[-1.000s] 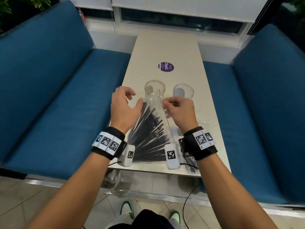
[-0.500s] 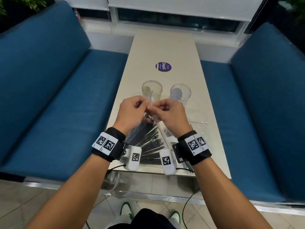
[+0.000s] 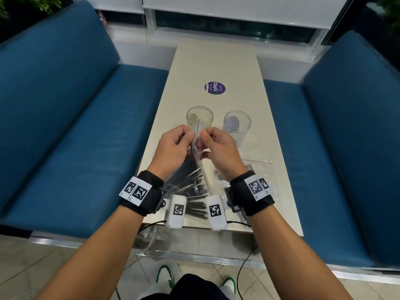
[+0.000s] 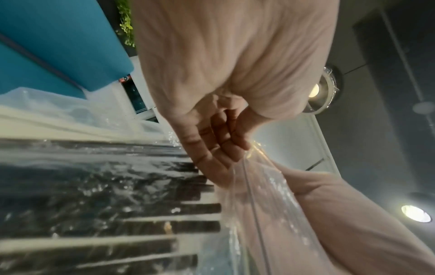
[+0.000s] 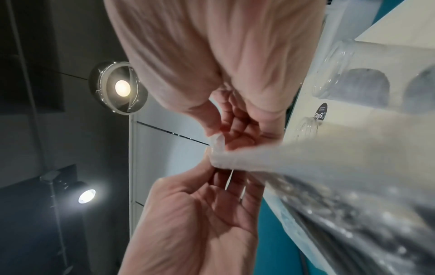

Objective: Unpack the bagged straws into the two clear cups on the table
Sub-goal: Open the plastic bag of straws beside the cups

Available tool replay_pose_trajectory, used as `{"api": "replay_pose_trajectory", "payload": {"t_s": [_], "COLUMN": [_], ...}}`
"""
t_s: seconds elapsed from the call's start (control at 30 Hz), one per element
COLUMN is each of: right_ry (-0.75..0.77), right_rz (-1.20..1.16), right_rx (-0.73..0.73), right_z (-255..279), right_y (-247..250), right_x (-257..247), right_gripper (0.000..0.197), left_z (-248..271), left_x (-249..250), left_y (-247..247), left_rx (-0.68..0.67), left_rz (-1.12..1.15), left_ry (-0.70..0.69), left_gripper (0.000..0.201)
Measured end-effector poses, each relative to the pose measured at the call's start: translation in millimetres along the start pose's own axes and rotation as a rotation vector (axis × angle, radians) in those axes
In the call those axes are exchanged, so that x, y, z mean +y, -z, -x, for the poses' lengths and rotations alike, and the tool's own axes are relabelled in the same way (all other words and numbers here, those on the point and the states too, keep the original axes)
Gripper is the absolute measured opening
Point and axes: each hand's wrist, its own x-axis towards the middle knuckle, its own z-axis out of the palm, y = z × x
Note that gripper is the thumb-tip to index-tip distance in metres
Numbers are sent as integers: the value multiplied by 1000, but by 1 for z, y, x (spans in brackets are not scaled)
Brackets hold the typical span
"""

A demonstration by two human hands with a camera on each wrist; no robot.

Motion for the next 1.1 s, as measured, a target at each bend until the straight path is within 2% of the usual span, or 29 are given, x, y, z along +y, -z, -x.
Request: {"api": "replay_pose_trajectory", "payload": {"t_s": [0.33,0.43,0.5,0.57,0.67,0.77,0.8,0.87,0.97,1.03,1.1], "right_ry": [-130,-93,-103,-69,-17,-8,-5,-4,-45,-108,-167], "right_rz": [-318,-153,73,202,161,119,132,134,83,126,263], "right_rx": [125,113,78,71,128,145,135,133,222,220,154], "right_z": [-1,3,6,8,8,7,7,9,9,12,17], "right_y": [-11,-8,-7,-6,-3,0,0,2,10,14,13], "right_x": [2,-2,-3,-1,2,3,3,4,5,2,-5], "right_gripper": [29,19,32,30,23,16,13,14,12,23,37], "left_z": [4,3,1,0,6,17,19,19,16,17,19], "left_x": [9,10,9,8,7,1,-2,-4,1,4,6], "left_y": [-8,-9,-10,-10,-11,-14,-13,-7,2,2,-1], "left_rx": [44,85,134,170,161,144,164,243,337,322,311], "left_rz": [532,479,393,361,284,23,17,75,291,341,342], "left_ry": [281,271,255,256,253,174,164,194,246,240,231], "left_gripper": [36,33,30,30,37,18,13,19,27,24,21]}}
